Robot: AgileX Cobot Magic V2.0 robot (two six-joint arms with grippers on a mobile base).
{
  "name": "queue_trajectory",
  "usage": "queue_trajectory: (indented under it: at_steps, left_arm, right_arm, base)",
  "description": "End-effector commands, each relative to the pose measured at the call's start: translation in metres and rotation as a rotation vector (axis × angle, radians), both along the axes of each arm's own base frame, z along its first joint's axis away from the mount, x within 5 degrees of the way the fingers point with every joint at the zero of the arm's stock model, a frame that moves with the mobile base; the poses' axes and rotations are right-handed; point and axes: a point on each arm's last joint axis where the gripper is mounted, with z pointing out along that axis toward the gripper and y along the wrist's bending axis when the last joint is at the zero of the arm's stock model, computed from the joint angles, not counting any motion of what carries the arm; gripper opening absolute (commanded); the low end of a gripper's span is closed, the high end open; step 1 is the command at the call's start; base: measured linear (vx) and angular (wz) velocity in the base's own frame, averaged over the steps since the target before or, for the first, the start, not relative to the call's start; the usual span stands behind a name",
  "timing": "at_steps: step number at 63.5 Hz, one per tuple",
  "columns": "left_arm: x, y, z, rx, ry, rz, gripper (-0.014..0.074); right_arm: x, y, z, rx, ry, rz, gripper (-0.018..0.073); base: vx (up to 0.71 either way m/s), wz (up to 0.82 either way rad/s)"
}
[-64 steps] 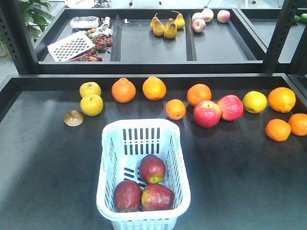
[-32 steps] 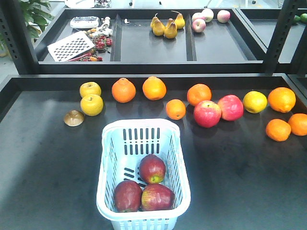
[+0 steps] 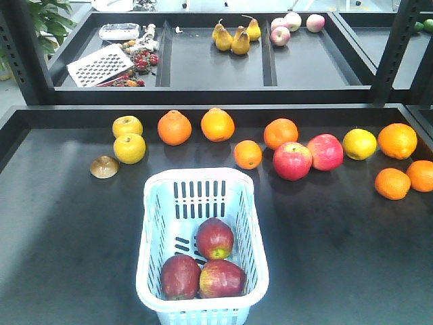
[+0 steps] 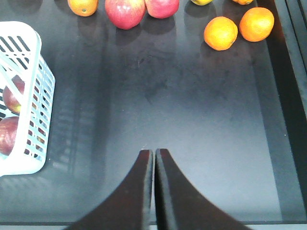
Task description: Pick three apples into basket with both arms
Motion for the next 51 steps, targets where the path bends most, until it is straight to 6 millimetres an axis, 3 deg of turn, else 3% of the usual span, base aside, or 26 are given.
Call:
queue_trajectory:
  at_steps: [1,14,51]
  left_arm:
    - [-0.004,-0.001,-0.002,-0.046,-0.150,-0.012,-0.0006]
    - [-0.014,0.000,-0.035,-0.052,-0.273,0.003,-0.0006]
    - [-0.019,0.005,-0.034,-0.043,-0.308,0.073,-0.0006]
  right_arm:
    - [0.001,-0.001,0.011,-0.014,-0.077,0.004,-0.0009]
    - [0.001,-0.001,0.011,-0.014,-0.077,0.004,-0.0009]
    - [0.001,-0.001,0.011,-0.014,-0.077,0.004,-0.0009]
  base:
    - [0.00,0.00]
    - [0.00,0.00]
    - [0.00,0.00]
